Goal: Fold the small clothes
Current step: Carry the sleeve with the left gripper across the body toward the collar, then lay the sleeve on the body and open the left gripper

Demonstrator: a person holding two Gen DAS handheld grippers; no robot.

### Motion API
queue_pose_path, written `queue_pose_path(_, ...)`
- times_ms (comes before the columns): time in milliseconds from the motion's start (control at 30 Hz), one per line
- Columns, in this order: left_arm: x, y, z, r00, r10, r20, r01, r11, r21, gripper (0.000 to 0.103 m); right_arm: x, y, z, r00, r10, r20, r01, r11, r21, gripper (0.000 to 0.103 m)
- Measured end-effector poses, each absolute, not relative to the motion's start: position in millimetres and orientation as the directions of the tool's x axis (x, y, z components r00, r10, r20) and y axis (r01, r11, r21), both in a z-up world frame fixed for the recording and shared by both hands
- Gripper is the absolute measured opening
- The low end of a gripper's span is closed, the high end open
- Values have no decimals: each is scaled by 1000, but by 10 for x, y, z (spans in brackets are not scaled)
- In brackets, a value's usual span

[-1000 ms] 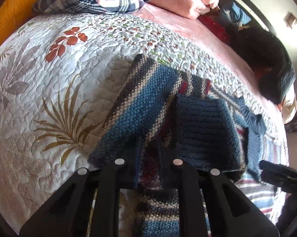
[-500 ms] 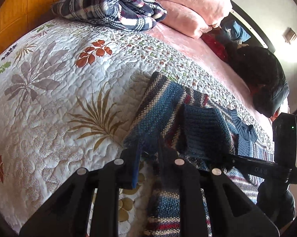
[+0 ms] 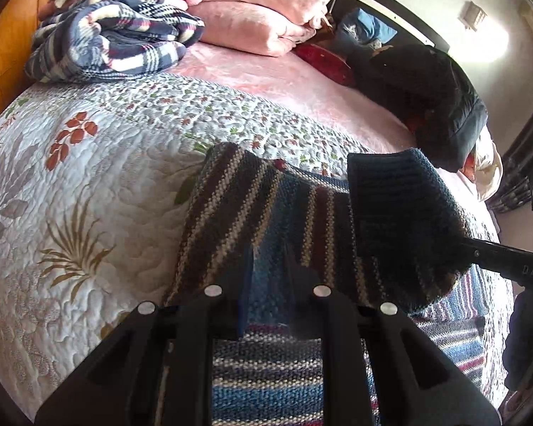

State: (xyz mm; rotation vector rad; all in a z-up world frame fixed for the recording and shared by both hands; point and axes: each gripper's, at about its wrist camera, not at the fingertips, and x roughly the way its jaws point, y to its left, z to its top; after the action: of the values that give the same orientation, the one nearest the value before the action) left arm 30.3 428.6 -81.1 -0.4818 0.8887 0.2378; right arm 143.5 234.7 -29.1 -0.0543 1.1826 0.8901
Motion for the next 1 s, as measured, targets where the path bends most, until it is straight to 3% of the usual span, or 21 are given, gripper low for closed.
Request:
queue_pose_path(300, 535, 4218, -1274, 510, -26, -860, -414, 869, -271, 15, 1685, 2000, -780, 25, 576, -817, -517, 707, 483, 21)
queue_pose_path(733, 529, 4264, -1348, 519, -44, -854, -399, 871, -288, 16, 1643, 2035, -1015, 36, 491, -870, -526, 750, 401, 25)
queue_pose_path(867, 459, 4263, -1264, 524, -49, -850, -394, 871, -293, 18, 1504, 2121, -730, 215, 387, -897, -597, 779, 193, 48)
queue_pose_path(933, 398, 4225, -1182, 536, -14, -844, -382, 887, -258, 28, 1412, 2152, -534, 324, 352, -878, -618, 781, 85, 53)
queue_pose_path(1000, 369, 4166, -1147, 538, 14, -843, -360, 908, -214, 34, 1357, 2224, -417, 323, 389, -863, -651, 753, 95, 54)
